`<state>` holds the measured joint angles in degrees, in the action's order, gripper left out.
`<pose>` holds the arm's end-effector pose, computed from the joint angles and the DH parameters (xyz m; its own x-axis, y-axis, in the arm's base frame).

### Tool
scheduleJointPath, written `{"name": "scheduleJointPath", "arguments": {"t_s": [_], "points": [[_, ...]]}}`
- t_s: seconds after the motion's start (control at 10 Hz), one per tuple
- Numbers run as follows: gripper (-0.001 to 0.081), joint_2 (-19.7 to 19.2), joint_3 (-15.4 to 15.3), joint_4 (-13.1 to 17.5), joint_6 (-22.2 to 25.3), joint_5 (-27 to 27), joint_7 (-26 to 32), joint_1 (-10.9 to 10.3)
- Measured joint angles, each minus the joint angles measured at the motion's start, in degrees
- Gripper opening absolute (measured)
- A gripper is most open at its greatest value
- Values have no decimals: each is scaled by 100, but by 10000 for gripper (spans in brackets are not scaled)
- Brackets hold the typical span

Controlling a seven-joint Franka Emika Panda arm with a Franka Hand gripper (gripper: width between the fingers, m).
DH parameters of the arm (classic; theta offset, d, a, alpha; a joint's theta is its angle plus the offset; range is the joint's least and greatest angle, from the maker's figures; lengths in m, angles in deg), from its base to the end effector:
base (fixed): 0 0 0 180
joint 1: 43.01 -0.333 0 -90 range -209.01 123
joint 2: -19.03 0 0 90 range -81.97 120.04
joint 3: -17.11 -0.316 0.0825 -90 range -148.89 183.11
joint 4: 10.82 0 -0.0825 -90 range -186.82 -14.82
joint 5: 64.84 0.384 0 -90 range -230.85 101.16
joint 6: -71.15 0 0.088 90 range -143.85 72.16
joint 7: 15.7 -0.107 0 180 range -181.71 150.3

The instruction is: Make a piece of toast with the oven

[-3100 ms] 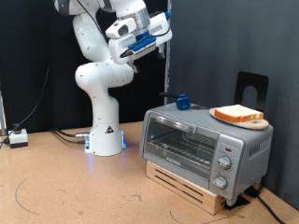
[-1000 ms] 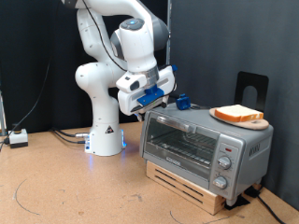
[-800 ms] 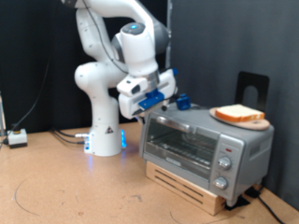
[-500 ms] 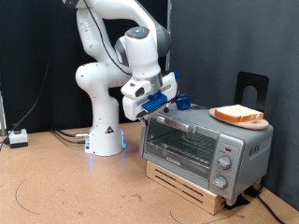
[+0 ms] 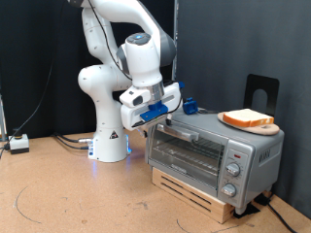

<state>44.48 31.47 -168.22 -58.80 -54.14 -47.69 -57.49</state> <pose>0.3639 0.0128 0.3448 0.7894 -0.5855 -0.1848 -0.6123 -0.7725 -0.1681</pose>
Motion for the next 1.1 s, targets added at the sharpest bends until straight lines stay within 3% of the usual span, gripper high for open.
{"name": "scheduleJointPath", "arguments": {"t_s": [0.5,1.1], "points": [[809,-699,206,376,-232,-136,28,306],[809,-1360,391,692,-521,-140,368,357]]}}
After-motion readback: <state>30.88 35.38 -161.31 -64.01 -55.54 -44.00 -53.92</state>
